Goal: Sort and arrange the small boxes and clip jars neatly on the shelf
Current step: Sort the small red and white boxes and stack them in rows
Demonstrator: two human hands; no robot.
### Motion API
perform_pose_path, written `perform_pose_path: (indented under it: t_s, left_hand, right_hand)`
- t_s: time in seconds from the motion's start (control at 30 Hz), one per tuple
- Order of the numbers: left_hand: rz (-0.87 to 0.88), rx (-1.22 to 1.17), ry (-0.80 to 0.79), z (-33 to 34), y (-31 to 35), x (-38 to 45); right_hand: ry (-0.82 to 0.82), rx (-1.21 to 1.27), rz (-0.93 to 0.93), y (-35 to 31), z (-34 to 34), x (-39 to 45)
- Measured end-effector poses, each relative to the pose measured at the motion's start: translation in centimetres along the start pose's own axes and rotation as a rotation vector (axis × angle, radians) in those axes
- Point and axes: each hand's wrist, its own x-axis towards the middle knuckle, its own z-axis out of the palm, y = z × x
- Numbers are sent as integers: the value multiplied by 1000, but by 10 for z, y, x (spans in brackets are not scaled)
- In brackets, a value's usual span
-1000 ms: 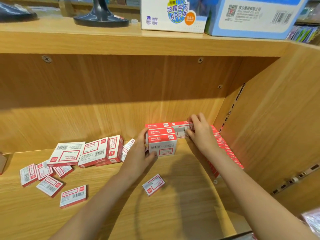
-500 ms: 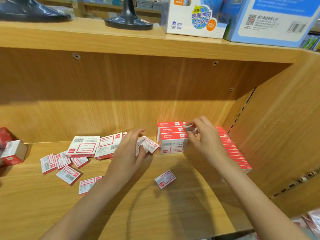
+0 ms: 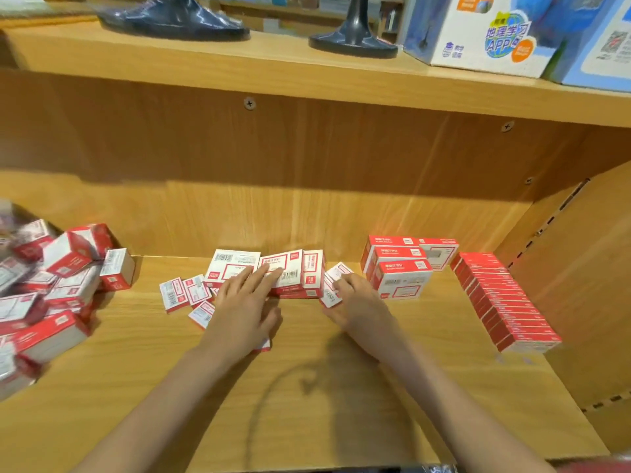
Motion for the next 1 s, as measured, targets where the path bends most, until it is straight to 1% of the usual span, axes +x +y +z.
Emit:
perform_pose_path:
  t_s: [0.1, 0.17, 0.2, 0.27, 0.33, 0.37, 0.43, 0.5, 0.6, 0.7, 0.83, 0.9, 1.0]
  left_hand:
    - [15, -18, 13, 0, -1, 0]
    - [16, -23, 5, 0, -1, 0]
    - [18, -23, 10, 0, 1, 0]
    - [48, -41, 78, -3, 6, -2]
    - [136, -88, 162, -8, 15, -5]
    - [209, -95, 170, -9, 21, -7]
    - [359, -62, 100, -5, 34, -10]
    - [420, -12, 14, 6, 40, -8]
    - [379, 74, -42, 18, 41, -2]
    - [365, 96, -25, 19, 43, 2]
    - [348, 30, -63, 15, 50, 8]
    - [347, -55, -101, 14, 52, 10]
    - [306, -185, -176, 10, 53, 10]
  right_hand:
    - [-16, -31, -73, 8, -16, -18]
    - [-47, 20, -87, 13, -26, -26]
    - [-35, 56, -90, 15, -29, -29]
    - [-4, 80, -76, 16, -29, -31]
    - [-19, 13, -55, 14, -23, -34]
    - [-28, -25, -39, 12, -20, -34]
    - [-24, -35, -34, 10, -20, -34]
    - [-65, 3, -68, 11, -26, -32]
    - [-131, 92, -126, 14, -36, -37]
    - [-100, 155, -130, 19, -51, -50]
    - [-26, 182, -67, 39, -65, -66]
    - [-42, 150, -34, 48, -63, -66]
    - [-58, 156, -42, 51, -55, -52]
